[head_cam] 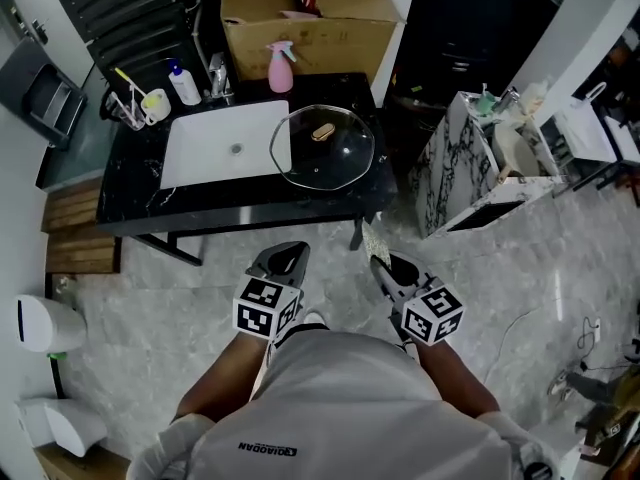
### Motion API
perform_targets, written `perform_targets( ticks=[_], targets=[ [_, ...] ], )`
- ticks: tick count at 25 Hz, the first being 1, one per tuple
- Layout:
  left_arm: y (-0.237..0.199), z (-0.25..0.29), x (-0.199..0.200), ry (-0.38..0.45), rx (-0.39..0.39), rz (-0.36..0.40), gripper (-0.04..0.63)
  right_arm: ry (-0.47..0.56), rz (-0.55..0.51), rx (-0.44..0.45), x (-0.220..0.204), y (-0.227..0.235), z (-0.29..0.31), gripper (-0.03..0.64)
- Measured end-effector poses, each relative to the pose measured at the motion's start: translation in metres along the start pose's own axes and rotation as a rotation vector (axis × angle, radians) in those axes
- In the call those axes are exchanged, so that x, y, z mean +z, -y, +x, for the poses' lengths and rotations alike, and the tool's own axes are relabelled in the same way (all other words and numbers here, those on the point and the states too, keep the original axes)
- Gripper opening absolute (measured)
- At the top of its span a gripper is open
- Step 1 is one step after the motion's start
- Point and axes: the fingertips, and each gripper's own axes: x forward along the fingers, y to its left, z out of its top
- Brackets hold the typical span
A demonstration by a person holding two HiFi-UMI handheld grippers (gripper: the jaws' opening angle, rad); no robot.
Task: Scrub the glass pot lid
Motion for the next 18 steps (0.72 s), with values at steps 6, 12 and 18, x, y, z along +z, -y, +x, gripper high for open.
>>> perform_targets(
  ticks=[6, 12, 18],
  targets=[
    [-0.044, 0.032, 0.012, -0.014, -0.049, 0.008, 0.015, 0.003, 0.000, -0.039, 0.018, 0.017, 0.046, 0.081],
    [-0.073, 0.055, 0.013, -0.027, -0.062, -0.022, 0.014, -0.036, 0.007, -0.049, 0.021, 0.032, 0.077, 0.081],
    [-0.097, 0.083, 0.021, -0.032, -0.026, -0.045, 0.015, -0.062, -0.013, -0.033, 0.031, 0.059, 0.106, 0.081]
  ],
)
